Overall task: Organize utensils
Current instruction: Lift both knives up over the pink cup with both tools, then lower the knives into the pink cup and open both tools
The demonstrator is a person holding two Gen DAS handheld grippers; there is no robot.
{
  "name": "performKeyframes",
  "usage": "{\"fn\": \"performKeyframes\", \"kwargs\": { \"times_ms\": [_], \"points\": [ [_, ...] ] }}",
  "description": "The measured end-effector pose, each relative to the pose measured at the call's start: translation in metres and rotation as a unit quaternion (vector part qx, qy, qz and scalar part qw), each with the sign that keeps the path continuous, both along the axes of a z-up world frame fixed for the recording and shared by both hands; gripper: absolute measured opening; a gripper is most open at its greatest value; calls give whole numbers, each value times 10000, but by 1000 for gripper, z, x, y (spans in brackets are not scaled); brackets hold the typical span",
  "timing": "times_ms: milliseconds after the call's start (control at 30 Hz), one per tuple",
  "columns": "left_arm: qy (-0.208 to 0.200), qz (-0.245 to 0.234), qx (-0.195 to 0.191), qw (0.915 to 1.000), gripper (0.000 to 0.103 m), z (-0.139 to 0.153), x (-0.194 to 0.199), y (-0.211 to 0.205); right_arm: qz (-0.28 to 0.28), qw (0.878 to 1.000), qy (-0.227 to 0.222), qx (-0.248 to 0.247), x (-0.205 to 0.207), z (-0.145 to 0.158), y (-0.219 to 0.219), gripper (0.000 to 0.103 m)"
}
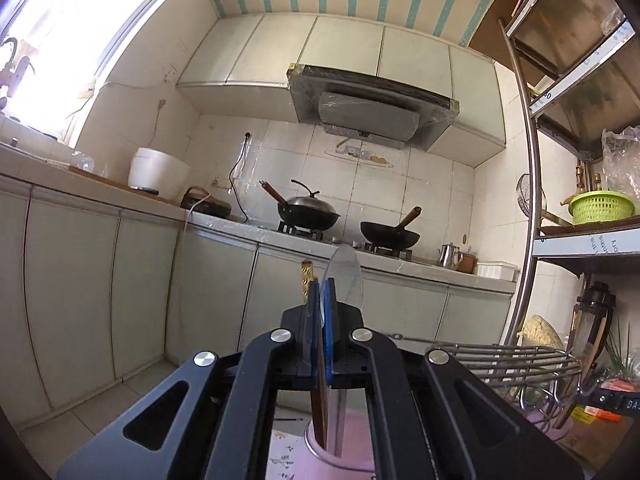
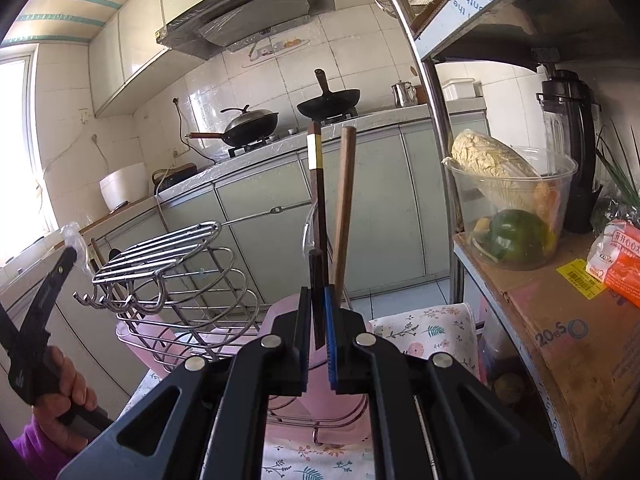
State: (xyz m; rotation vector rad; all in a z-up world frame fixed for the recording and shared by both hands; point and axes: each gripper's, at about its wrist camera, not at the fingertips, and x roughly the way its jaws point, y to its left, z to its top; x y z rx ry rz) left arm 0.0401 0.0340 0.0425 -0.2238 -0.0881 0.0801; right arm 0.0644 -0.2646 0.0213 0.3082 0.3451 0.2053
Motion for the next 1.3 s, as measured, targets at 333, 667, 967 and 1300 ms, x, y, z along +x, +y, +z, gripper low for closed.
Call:
{"fn": "performKeyframes", "kwargs": {
  "times_ms": [333, 667, 967, 1300],
  "points": [
    [1003, -325, -613, 9925, 1, -21, 26, 29, 86, 9995, 218, 213, 18, 2, -6, 6],
    [1371, -540, -863, 9853, 8, -27, 33, 38, 311, 9967, 559, 495, 29, -10, -7, 9],
    [1625, -686, -1060, 9786, 41, -25, 28, 47, 341, 9966, 560, 495, 13, -5, -6, 29],
    [1807, -652, -1158, 9745, 41, -20, 0, 61, 311, 9942, 731, 720, -8, -5, -16, 29]
  ]
}}
